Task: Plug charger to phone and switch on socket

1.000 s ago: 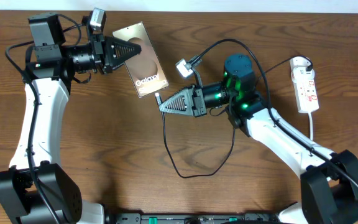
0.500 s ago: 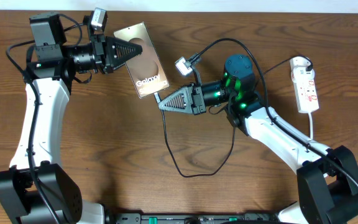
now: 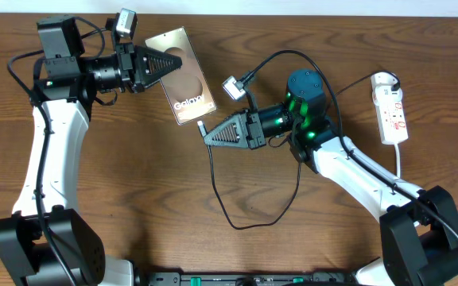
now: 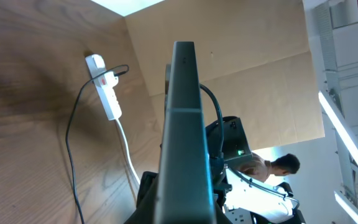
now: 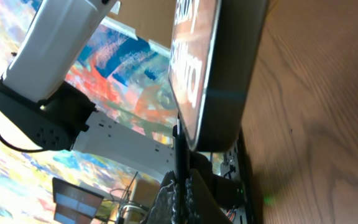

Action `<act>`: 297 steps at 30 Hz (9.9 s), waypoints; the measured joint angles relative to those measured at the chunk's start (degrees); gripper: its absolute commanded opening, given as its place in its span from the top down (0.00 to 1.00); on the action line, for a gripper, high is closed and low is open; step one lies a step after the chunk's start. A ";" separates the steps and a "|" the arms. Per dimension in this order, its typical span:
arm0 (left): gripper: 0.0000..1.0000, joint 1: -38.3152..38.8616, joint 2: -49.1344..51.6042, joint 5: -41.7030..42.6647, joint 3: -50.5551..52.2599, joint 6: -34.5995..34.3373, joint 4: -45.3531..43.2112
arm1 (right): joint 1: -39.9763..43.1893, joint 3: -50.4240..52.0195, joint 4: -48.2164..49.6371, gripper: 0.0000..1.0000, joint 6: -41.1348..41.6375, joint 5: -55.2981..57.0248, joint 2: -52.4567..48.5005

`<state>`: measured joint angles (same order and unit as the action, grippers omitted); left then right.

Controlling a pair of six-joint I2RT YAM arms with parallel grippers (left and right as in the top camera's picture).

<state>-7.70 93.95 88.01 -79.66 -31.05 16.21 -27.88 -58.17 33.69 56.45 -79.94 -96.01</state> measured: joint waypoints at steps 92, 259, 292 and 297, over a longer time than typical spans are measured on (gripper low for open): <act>0.93 -0.11 0.00 -1.11 0.00 0.00 -0.20 | 2.16 0.59 8.09 0.99 9.33 9.90 -0.11; 0.05 8.66 -31.63 -76.35 0.13 20.50 32.81 | 63.54 -21.18 -74.77 0.99 -47.56 55.71 -2.71; 0.04 8.66 -31.26 -76.35 0.13 20.52 32.94 | 56.72 -21.18 -55.01 0.99 -51.12 55.56 -22.12; 0.04 8.66 -31.26 -76.35 0.13 20.50 32.94 | 56.43 -21.18 -54.14 0.99 -51.28 55.82 -22.12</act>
<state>0.95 62.70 11.66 -79.53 -10.55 49.15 28.56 -79.35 -20.45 5.17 -24.12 -118.13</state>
